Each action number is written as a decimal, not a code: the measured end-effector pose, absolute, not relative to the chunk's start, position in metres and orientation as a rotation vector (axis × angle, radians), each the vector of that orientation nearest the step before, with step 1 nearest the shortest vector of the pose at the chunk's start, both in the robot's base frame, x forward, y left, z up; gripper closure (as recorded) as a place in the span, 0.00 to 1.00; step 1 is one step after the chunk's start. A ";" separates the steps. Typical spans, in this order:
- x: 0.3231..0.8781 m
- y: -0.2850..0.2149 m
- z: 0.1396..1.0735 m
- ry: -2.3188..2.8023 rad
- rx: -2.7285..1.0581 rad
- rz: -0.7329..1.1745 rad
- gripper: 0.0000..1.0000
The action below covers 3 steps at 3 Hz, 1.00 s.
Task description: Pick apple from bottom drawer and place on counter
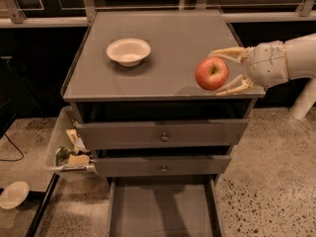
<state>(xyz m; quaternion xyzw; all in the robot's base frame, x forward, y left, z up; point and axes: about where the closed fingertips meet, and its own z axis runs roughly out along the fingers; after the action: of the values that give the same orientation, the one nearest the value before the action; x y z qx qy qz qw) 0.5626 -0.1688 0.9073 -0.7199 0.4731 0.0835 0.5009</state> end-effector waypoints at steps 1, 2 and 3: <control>0.571 -0.169 0.910 1.149 -1.738 0.200 1.00; 0.611 -0.173 0.912 1.210 -1.702 0.249 1.00; 0.652 -0.177 0.908 1.282 -1.632 0.300 1.00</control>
Offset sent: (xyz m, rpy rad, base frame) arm 0.1060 -0.0170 0.0192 0.0664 0.1343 -0.0991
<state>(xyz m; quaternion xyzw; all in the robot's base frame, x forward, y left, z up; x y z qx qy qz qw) 0.6520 -0.1771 0.9082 -0.6746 0.5297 0.1241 0.4988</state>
